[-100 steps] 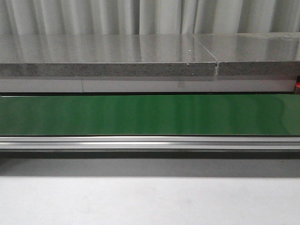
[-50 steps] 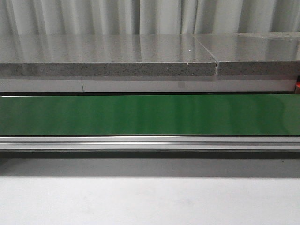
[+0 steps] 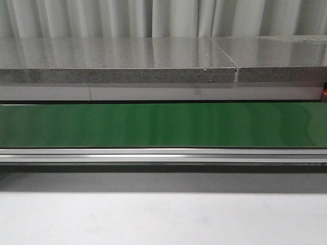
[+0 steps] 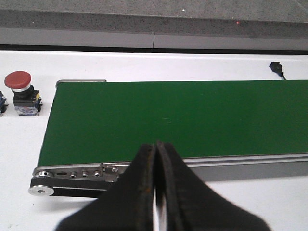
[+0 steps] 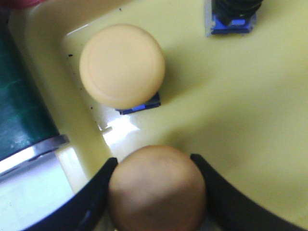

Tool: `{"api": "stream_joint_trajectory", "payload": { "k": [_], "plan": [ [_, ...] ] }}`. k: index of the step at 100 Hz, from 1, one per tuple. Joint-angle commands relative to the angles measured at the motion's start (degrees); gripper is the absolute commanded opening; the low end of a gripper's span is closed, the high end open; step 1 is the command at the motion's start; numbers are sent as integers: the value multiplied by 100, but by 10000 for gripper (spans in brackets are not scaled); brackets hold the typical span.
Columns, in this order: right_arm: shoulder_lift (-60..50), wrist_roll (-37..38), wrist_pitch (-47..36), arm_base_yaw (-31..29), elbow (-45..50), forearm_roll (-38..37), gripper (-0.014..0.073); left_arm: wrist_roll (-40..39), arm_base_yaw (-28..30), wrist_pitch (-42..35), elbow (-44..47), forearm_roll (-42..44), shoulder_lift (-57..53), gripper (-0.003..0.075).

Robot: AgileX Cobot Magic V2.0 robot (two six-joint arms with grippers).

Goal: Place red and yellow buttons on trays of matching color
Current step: 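Carry the yellow button into the yellow tray and open the right gripper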

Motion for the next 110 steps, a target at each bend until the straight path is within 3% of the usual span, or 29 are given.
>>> {"api": "stream_joint_trajectory", "payload": {
  "k": [1,82,92,110],
  "plan": [
    [-116,-35,-270,-40,-110,-45,171,-18,-33,-422,-159,-71,27,-19],
    [213,-35,-371,-40,-110,-60,183,-18,-33,-422,-159,-71,27,-19],
    [213,-35,-265,-40,-110,-104,249,-18,-33,-422,-159,-71,27,-19],
    [213,-35,-183,-40,-110,-115,491,-18,-33,-422,-159,-71,27,-19]
  ]
}}
